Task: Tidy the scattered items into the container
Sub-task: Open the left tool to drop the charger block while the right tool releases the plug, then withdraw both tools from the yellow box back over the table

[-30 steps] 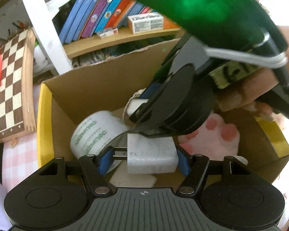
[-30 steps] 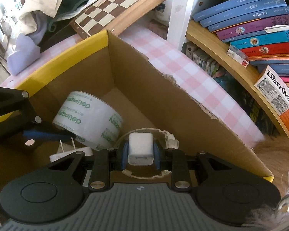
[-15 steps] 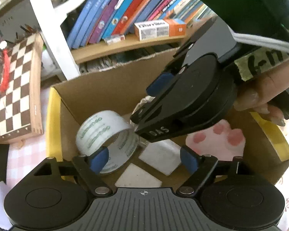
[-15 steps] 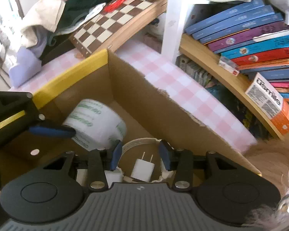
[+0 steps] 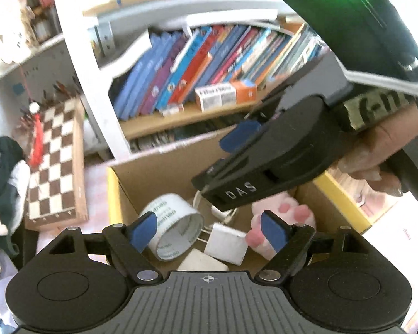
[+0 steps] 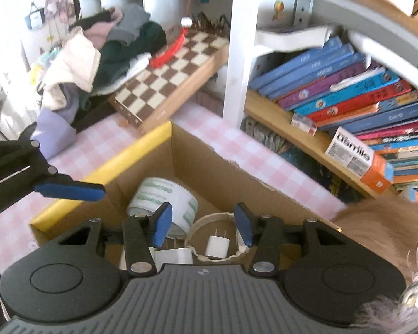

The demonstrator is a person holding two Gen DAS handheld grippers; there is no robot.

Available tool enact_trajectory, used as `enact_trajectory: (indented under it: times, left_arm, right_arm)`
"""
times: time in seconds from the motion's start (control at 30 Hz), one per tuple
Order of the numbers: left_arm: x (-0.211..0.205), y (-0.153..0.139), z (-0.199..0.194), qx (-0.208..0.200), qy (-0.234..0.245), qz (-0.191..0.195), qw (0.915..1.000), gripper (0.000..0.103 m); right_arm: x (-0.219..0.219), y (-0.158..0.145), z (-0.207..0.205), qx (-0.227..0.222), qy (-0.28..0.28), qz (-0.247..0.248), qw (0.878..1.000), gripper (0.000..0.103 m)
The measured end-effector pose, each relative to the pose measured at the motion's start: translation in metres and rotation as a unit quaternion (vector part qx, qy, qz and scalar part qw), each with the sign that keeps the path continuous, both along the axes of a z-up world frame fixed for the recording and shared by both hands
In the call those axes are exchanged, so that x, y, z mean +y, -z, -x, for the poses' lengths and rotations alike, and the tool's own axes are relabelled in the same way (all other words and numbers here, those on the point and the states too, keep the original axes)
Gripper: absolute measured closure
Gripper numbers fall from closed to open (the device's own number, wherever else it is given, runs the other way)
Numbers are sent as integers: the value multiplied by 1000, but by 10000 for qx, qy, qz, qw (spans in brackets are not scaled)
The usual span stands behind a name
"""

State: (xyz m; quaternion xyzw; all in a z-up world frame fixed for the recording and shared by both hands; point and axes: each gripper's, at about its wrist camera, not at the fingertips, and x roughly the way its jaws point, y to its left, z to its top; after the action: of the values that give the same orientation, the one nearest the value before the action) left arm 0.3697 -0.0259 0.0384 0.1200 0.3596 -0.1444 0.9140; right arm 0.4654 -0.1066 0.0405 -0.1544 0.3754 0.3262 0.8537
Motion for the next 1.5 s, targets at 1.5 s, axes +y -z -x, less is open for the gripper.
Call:
enact_trajectory:
  times: [1.5]
  left_arm:
    - [76, -12, 232, -883, -844, 806, 9892, 12]
  right_arm:
    - [-69, 2, 295, -1044, 2196, -675, 9676, 26]
